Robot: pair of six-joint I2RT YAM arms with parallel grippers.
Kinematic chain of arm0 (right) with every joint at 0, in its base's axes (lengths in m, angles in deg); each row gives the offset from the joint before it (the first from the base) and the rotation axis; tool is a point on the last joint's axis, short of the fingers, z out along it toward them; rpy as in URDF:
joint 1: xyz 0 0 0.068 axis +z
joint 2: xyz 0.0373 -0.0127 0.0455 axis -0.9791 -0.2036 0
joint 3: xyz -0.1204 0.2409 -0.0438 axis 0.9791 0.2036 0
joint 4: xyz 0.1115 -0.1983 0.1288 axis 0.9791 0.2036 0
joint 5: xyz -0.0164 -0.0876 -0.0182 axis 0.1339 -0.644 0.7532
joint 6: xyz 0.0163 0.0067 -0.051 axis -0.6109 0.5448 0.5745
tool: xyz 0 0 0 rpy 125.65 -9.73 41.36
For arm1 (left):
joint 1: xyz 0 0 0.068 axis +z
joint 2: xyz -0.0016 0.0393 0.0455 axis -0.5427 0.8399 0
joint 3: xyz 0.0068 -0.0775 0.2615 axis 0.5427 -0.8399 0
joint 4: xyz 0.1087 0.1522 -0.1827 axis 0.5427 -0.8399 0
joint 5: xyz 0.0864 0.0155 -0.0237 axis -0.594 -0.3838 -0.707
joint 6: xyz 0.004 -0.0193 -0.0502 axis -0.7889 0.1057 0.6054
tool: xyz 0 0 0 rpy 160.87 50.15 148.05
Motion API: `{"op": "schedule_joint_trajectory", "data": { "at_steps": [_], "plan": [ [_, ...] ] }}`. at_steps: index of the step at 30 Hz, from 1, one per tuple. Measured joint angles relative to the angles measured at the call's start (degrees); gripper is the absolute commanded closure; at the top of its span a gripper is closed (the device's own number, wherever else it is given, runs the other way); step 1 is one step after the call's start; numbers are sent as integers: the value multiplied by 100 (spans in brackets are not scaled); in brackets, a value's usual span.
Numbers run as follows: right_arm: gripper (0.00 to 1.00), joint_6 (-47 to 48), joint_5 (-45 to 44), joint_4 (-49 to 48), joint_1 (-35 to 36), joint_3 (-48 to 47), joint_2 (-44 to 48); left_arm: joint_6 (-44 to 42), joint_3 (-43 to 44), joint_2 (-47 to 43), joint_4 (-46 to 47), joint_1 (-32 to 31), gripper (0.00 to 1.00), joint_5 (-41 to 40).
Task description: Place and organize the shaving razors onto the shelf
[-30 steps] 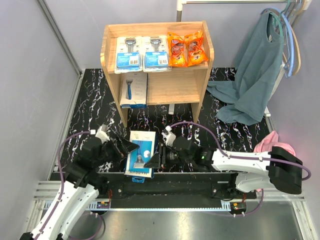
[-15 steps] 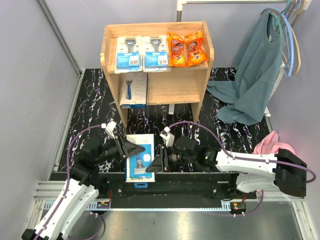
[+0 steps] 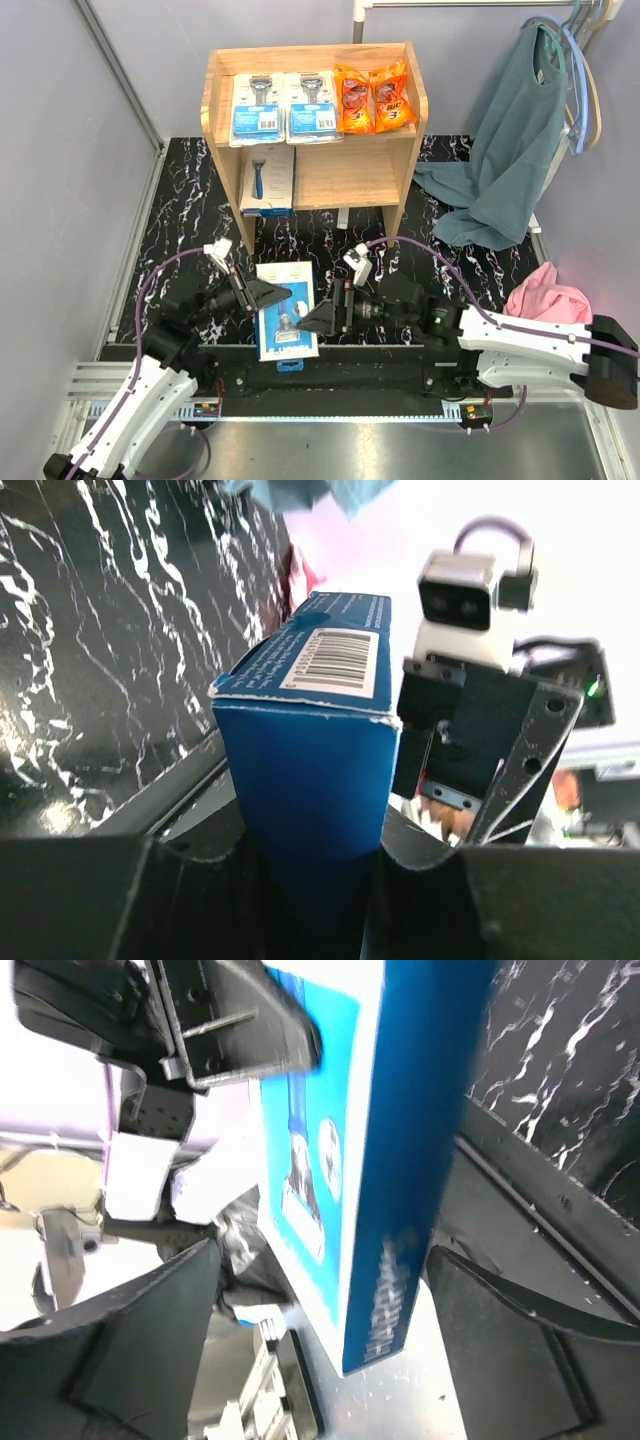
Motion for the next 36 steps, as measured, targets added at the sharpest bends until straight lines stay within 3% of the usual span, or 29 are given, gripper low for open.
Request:
{"op": "schedule_joint_trajectory", "data": {
  "at_steps": [5,11,19,27,30,34,36],
  "plan": [
    [1,-205,-468,0,-4,575,881,686,-162,146,824,0,97,-422],
    [6,-485,-726,-4,-4,1235,1628,1375,-481,597,2063,0,99,-553],
    [23,-789,-828,-417,-4,1453,1676,1659,-560,1029,2977,0,99,-553],
    [40,-979,-866,-1158,-4,1510,1344,1679,-570,1043,3139,0,99,-651],
    [52,-1005,-866,-1370,-4,1508,1154,1672,-608,1084,3187,0,98,-662],
    [70,-1029,-769,-1611,-4,1469,879,1606,-640,1158,3174,0,91,-662],
    [78,-1036,-732,-1683,-17,1467,789,1569,-640,1156,3167,24,62,-658]
  ]
}}
